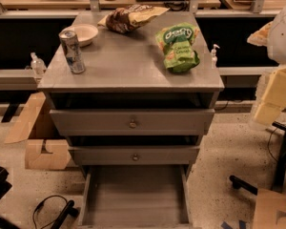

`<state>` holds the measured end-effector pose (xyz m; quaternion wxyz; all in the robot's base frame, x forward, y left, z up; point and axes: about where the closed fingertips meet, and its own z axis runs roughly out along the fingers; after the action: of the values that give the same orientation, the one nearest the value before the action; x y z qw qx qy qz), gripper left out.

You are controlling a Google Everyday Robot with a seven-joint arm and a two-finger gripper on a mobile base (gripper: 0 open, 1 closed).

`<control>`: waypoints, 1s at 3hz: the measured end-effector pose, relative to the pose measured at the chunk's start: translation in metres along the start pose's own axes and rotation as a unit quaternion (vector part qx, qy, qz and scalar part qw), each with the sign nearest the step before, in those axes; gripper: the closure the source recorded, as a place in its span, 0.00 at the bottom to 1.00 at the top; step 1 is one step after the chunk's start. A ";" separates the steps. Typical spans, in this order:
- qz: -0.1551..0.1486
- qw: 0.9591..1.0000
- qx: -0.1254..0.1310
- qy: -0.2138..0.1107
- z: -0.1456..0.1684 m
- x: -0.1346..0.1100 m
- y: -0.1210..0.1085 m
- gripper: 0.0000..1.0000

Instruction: Place redbull can into bottom drawer

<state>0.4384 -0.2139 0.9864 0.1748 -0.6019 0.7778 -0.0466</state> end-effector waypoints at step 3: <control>0.062 0.991 0.071 -0.091 0.012 -0.001 -0.051 0.00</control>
Offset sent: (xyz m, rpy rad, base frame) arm 0.0385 -0.0018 -0.0039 0.1117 -0.1654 -0.0344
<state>0.4900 -0.2248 0.9901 0.2895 -0.5407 0.7890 -0.0357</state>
